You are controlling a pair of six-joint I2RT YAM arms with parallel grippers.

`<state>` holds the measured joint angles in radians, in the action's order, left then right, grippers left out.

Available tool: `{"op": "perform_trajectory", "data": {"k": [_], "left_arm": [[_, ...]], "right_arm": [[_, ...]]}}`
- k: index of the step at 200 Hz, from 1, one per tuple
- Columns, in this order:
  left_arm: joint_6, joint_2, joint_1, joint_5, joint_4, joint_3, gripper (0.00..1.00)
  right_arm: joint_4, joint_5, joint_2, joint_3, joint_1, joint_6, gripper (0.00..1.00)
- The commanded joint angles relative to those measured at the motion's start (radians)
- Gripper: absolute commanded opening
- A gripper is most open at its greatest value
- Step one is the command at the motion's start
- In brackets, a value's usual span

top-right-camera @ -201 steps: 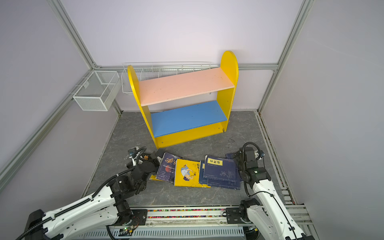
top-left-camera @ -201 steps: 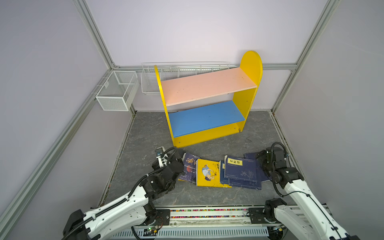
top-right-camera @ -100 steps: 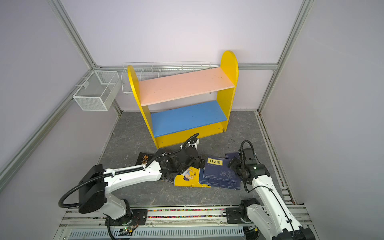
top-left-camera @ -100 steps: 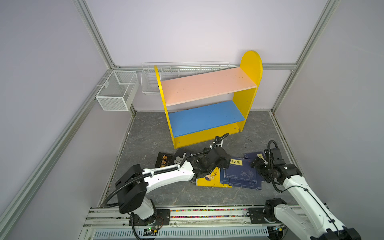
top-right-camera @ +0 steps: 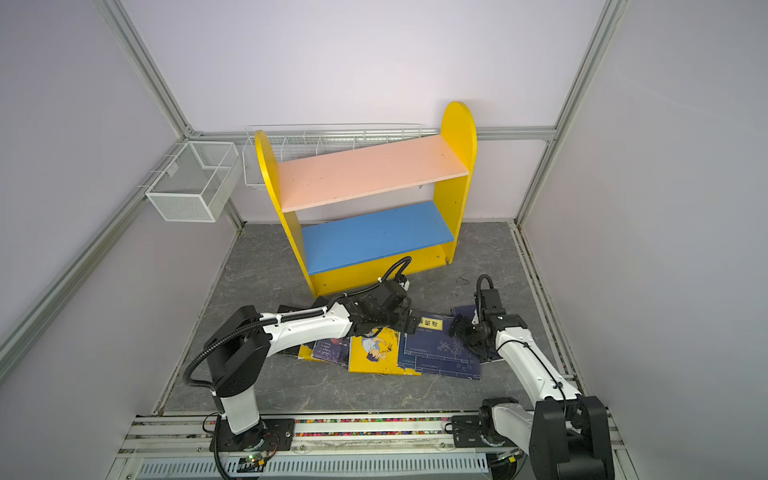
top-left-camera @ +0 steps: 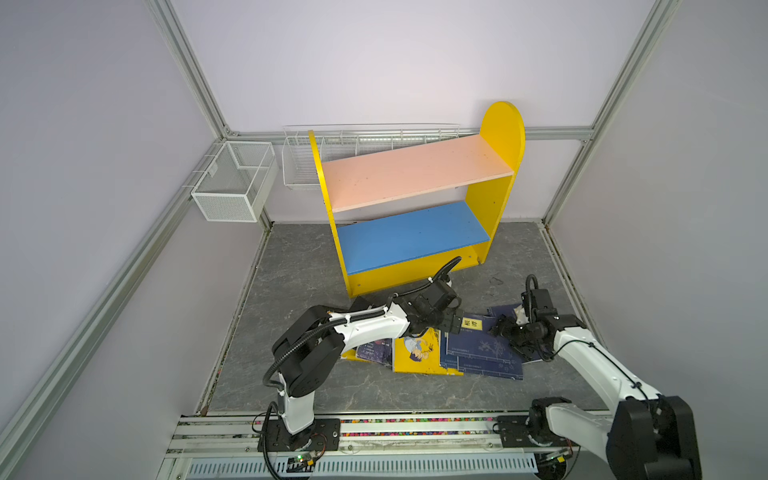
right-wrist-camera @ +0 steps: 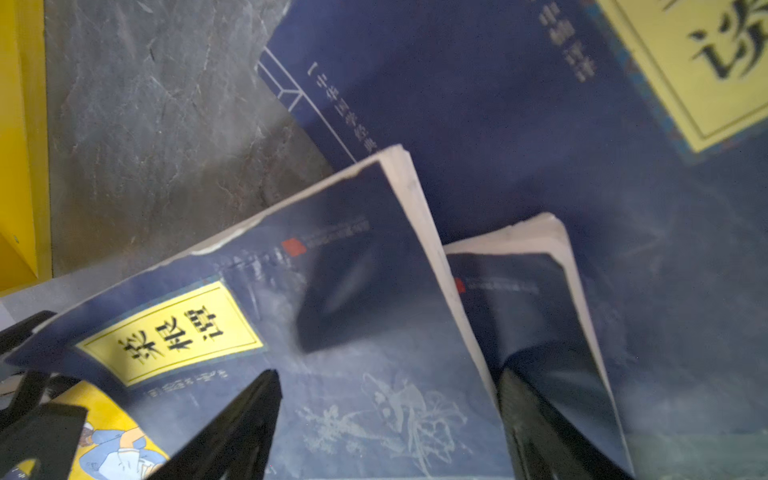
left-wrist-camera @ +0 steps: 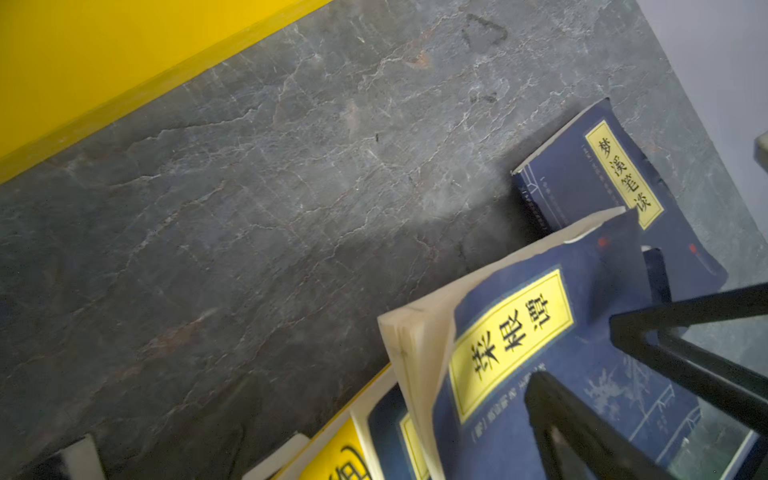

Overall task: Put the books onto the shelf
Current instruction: 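Reach both grippers down to the dark blue book with yellow label, then grasp the dark blue book edge with both grippers and lift it upright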

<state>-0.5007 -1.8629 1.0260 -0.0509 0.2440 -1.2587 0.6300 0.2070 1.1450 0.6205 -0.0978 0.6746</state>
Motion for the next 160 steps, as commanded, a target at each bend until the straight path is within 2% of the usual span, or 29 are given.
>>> {"op": "perform_trajectory", "data": {"k": [1, 43, 90, 110, 122, 160], "left_arm": [[-0.038, -0.044, -0.026, 0.112, -0.01, -0.011, 0.98], [-0.039, -0.074, -0.056, 0.211, -0.041, 0.005, 0.94], [-0.011, -0.103, -0.079, 0.304, -0.033, -0.005, 0.86], [0.011, -0.109, -0.082, 0.329, -0.007, -0.015, 0.78], [0.011, -0.108, -0.083, 0.333, 0.004, -0.015, 0.67], [-0.002, -0.078, -0.091, 0.313, -0.01, 0.004, 0.18]], "right_arm": [[-0.071, 0.051, 0.018, 0.004, 0.002, -0.049, 0.83], [-0.122, 0.009, 0.046, 0.003, -0.009, -0.099, 0.8], [-0.242, 0.054, 0.092, 0.006, -0.032, -0.035, 0.78], [-0.263, 0.057, 0.106, 0.018, -0.037, -0.016, 0.77], [-0.264, 0.053, 0.114, 0.028, -0.039, -0.013, 0.77], [-0.261, 0.044, 0.11, 0.043, -0.043, -0.01, 0.77]]}}
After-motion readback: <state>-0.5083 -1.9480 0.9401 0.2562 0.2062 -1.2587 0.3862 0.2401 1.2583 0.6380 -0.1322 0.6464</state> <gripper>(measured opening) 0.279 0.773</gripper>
